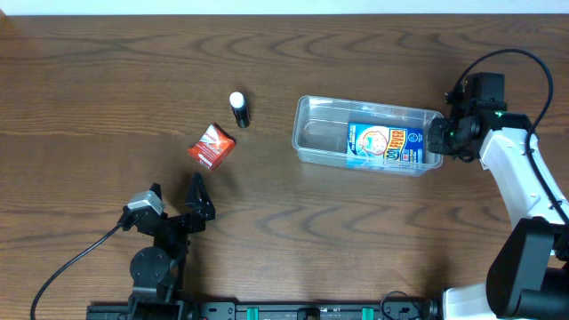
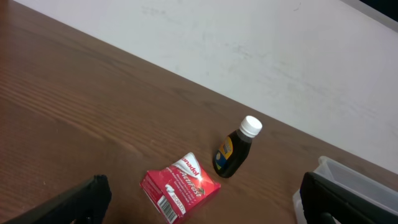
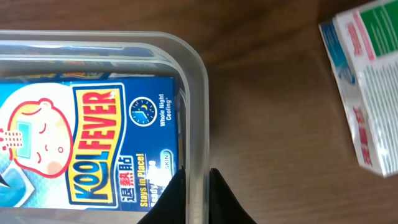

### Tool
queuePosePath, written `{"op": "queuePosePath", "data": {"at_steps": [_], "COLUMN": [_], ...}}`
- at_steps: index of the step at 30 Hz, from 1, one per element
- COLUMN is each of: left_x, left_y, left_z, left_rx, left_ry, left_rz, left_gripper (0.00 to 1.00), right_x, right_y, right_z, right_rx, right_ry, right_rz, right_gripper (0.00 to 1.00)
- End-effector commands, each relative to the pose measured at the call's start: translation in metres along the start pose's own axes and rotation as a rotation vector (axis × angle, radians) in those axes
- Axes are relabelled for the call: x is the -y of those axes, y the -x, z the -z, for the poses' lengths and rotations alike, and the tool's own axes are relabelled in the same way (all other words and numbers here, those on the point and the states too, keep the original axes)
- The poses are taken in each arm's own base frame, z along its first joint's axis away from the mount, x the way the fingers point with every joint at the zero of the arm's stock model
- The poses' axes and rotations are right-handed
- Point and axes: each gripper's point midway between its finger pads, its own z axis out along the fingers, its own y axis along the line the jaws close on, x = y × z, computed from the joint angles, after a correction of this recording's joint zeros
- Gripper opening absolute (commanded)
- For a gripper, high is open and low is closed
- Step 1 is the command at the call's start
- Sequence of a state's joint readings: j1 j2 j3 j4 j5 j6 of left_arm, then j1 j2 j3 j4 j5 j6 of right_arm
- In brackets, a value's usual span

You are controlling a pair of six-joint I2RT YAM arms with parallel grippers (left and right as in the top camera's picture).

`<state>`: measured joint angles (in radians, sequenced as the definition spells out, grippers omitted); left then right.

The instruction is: Pack container

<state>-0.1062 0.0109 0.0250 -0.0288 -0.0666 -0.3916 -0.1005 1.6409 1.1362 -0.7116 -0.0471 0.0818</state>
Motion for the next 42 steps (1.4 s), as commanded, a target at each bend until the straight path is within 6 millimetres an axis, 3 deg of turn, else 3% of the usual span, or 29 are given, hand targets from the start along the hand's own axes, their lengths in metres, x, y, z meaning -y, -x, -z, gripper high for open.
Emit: {"op": "queuePosePath", "data": {"at_steps": [1, 14, 23, 35, 42], "left_x": [-0.013, -0.013, -0.013, -0.013, -0.013], "left_y": [-0.013, -0.013, -0.013, -0.013, -0.013], "left_z": [-0.001, -0.001, -0.001, -0.001, -0.001], "left_rx": [-0.031, -0.031, -0.031, -0.031, -0.031], "left_ry": [0.05, 0.05, 0.05, 0.05, 0.05], "left_rz": [-0.022, -0.022, -0.022, -0.022, -0.022], "left_gripper": [0.98, 0.98, 0.98, 0.98, 0.98], "right_x": [-0.011, -0.027, -0.028, -0.031, -0.025], "right_y": [0.002, 0.009, 0.013, 0.031, 0.053], "right_z": [-0.002, -0.003, -0.004, -0.002, 0.017], "right_rx": [0.006, 0.041, 0.059, 0.136, 0.2], "right_ry": [0.044, 0.097, 0.096, 0.102, 0.098], "right_rz": [0.096, 0.191, 0.227, 0.259, 0.234], "right_gripper": [0.13, 0.13, 0.14, 0.18, 0.2]}}
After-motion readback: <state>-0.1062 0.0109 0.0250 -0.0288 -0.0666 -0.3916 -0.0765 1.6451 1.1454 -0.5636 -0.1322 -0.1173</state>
